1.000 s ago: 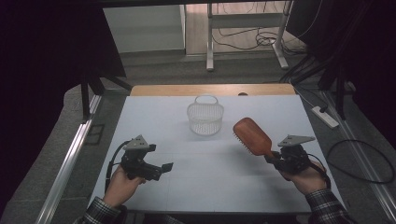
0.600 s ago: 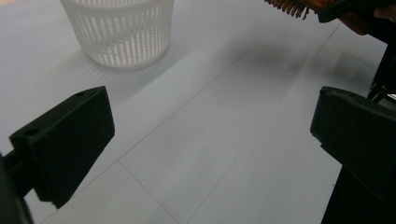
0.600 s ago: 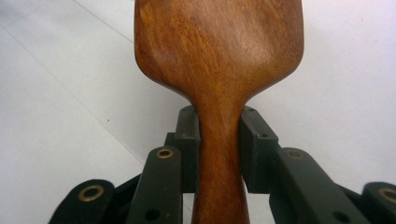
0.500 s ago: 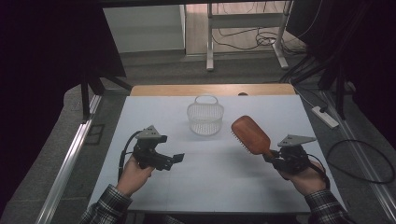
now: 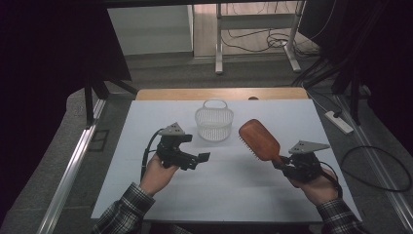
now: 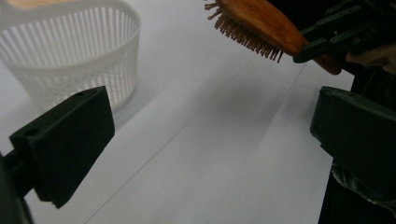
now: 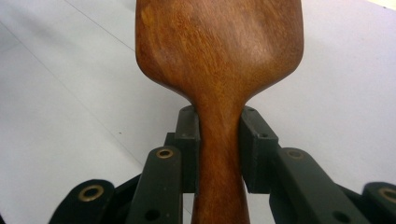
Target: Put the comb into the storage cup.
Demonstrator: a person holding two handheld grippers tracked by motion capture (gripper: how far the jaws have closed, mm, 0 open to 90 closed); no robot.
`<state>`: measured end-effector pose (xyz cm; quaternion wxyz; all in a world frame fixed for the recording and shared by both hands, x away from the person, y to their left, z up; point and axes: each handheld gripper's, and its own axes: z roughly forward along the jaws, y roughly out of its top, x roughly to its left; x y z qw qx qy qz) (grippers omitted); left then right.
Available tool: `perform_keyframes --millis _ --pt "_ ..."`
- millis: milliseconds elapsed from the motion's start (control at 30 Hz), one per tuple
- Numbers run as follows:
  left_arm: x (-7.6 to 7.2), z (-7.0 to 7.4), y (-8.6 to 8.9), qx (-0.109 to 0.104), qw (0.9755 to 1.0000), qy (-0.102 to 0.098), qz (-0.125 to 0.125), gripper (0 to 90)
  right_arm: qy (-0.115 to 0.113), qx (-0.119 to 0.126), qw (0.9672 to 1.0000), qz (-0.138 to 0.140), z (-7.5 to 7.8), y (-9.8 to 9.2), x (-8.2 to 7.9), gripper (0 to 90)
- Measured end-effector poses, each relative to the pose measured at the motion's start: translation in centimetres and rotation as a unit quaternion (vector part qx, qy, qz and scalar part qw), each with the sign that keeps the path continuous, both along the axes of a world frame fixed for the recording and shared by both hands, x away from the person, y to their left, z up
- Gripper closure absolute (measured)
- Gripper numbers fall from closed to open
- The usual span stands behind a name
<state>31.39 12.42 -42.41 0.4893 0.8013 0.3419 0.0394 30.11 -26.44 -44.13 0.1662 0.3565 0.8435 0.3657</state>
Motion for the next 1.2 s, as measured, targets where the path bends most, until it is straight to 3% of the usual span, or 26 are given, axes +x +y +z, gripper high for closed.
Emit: perform_keyframes --millis 167,567,1200 --pt "0.1 -0.7 -0.8 -0.022 0.9997 0.009 -0.003 0.2 -0.005 0.007 1.0 0.005 0.1 0.4 -0.2 72.0" --pt "0.2 -1.6 -0.6 -0.029 0.9994 0.015 0.004 0.2 -0.011 0.015 0.9996 0.02 0.0 1.9 -0.7 72.0" --pt "0.4 -3.0 -2.0 -0.054 0.9977 0.035 -0.019 0.1 -0.026 0.035 0.9979 0.048 -0.6 5.6 -1.7 72.0"
